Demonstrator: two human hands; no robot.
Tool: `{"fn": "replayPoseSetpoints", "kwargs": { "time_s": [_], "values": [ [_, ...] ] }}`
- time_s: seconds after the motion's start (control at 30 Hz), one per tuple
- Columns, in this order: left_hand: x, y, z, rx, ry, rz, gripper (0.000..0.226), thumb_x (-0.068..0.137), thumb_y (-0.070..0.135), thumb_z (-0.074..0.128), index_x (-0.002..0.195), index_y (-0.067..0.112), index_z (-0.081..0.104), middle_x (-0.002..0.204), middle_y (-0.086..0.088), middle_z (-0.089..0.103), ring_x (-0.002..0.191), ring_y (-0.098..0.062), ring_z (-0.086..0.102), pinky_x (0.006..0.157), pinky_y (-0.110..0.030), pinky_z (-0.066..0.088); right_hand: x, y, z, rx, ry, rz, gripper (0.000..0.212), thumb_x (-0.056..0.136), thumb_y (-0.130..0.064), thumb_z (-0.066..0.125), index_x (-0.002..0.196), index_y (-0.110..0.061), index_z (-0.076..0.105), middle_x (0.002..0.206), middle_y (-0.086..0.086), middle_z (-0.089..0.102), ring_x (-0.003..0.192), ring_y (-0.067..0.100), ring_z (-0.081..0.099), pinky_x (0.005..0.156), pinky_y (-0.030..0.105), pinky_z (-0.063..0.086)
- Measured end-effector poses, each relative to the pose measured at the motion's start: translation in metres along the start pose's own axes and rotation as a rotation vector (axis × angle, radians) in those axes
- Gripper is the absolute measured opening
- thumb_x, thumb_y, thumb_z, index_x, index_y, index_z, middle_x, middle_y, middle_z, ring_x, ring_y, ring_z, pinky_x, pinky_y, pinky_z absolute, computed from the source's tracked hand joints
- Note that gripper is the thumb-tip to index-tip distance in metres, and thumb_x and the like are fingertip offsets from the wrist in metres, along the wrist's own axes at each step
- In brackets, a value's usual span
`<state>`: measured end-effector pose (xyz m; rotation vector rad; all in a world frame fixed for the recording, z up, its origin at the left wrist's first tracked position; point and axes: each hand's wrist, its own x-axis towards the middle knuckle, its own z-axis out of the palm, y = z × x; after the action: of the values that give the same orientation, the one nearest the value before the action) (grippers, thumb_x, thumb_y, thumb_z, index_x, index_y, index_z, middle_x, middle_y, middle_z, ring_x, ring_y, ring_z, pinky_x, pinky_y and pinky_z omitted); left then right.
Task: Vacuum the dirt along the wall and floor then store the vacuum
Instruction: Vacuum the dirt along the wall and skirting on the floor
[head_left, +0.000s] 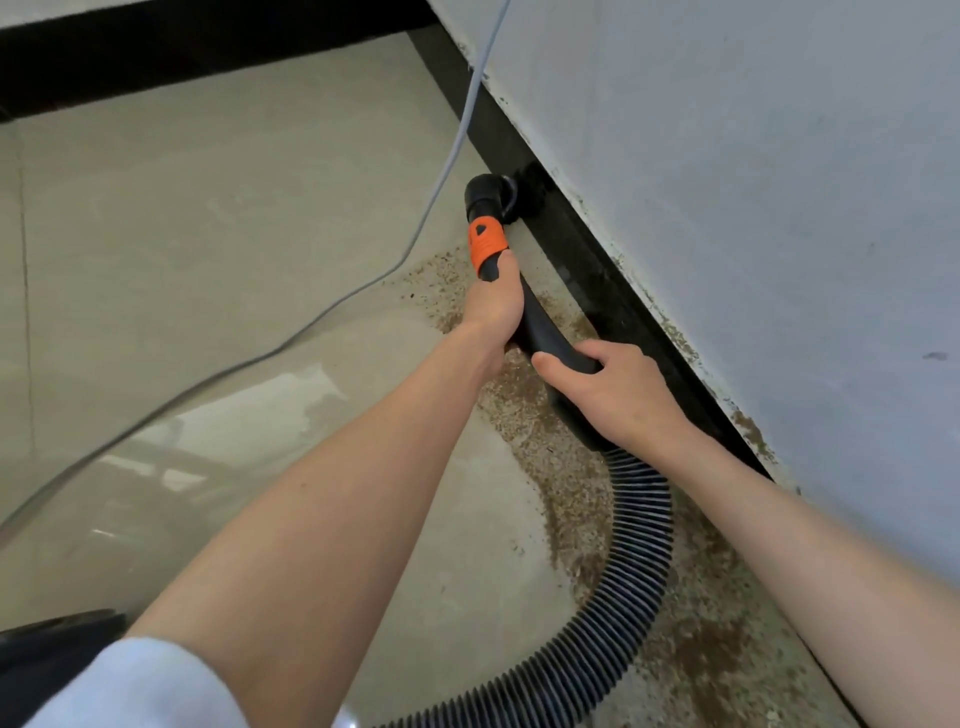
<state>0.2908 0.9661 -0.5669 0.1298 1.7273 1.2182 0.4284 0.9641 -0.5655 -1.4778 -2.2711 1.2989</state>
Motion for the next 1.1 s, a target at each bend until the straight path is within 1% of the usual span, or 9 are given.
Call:
{"fn": "replayPoseSetpoints", "kwargs": {
  "time_s": [0.13,0.2,0.27,0.37,0.43,0.57,0.8,0.97,1.1],
  "values": [
    [-0.003,-0.006,-0.012,0.060,0.093,0.035,0.048,0.097,0.050,0.033,0.113,0.007,0.046,0.095,-0.006,0.054,0.095,-0.026,0.056,0.090,-0.037,0.048,-0.002,-0.004,0.011,0.040,-0.042,-0.014,0.050,0.075,-0.060,0.059,0.075,-0.010,0.064,0.070,0.006,0.070,0.058,0.024,0.064,0.056,0.042,0.051],
    [-0.006,-0.010,-0.024,0.054,0.162,0.052,0.049,0.098,0.050,0.032,0.116,0.007,0.046,0.103,-0.008,0.054,0.095,-0.025,0.054,0.086,-0.036,0.047,-0.001,-0.008,0.017,0.029,-0.080,-0.038,0.056,0.071,-0.066,0.056,0.073,-0.011,0.063,0.069,0.005,0.069,0.063,0.026,0.065,0.062,0.045,0.054],
    [-0.010,-0.017,-0.042,0.046,0.248,0.056,0.050,0.097,0.050,0.032,0.116,0.007,0.048,0.108,-0.009,0.056,0.097,-0.026,0.055,0.082,-0.034,0.045,-0.002,-0.015,0.026,-0.015,-0.122,-0.063,0.058,0.069,-0.070,0.055,0.073,-0.013,0.062,0.066,0.001,0.066,0.063,0.023,0.063,0.062,0.042,0.052],
    [-0.017,-0.032,-0.072,-0.015,0.367,0.044,0.055,0.096,0.050,0.033,0.121,0.004,0.050,0.114,-0.011,0.059,0.103,-0.028,0.057,0.085,-0.034,0.045,-0.010,-0.028,0.041,-0.096,-0.202,-0.122,0.044,0.078,-0.063,0.059,0.072,-0.019,0.059,0.066,-0.004,0.062,0.068,0.020,0.061,0.062,0.035,0.047],
    [-0.026,-0.043,-0.089,-0.076,0.403,0.031,0.054,0.097,0.050,0.034,0.122,0.004,0.049,0.110,-0.010,0.058,0.098,-0.026,0.056,0.083,-0.033,0.044,-0.020,-0.035,0.048,-0.163,-0.241,-0.163,0.042,0.081,-0.061,0.059,0.073,-0.020,0.057,0.069,-0.005,0.060,0.070,0.020,0.059,0.059,0.033,0.041],
    [-0.047,-0.062,-0.104,-0.143,0.392,0.012,0.052,0.097,0.048,0.034,0.121,0.005,0.048,0.107,-0.008,0.056,0.099,-0.024,0.055,0.081,-0.032,0.042,-0.040,-0.034,0.056,-0.205,-0.295,-0.231,0.041,0.080,-0.063,0.056,0.067,-0.024,0.052,0.066,-0.004,0.057,0.067,0.020,0.057,0.057,0.033,0.037],
    [-0.068,-0.071,-0.080,-0.129,0.330,-0.001,0.044,0.097,0.049,0.035,0.113,0.010,0.046,0.102,-0.006,0.056,0.092,-0.022,0.054,0.079,-0.031,0.042,-0.063,-0.012,0.041,-0.077,-0.271,-0.148,0.047,0.076,-0.063,0.059,0.075,-0.016,0.060,0.068,0.002,0.065,0.066,0.022,0.062,0.060,0.035,0.045],
    [-0.065,-0.066,-0.062,-0.106,0.239,-0.014,0.057,0.096,0.054,0.033,0.127,0.008,0.043,0.114,-0.008,0.057,0.105,-0.024,0.055,0.098,-0.040,0.045,-0.064,-0.007,0.027,-0.040,-0.242,-0.095,0.058,0.066,-0.072,0.052,0.078,-0.017,0.064,0.072,0.003,0.069,0.068,0.024,0.066,0.067,0.044,0.053],
    [-0.057,-0.058,-0.043,-0.087,0.161,0.016,0.064,0.095,0.057,0.029,0.130,0.005,0.042,0.119,-0.011,0.056,0.110,-0.026,0.055,0.100,-0.044,0.044,-0.059,0.001,0.015,-0.023,-0.185,-0.067,0.062,0.064,-0.075,0.050,0.076,-0.017,0.065,0.070,-0.001,0.070,0.066,0.020,0.066,0.069,0.044,0.054]
  ]
}}
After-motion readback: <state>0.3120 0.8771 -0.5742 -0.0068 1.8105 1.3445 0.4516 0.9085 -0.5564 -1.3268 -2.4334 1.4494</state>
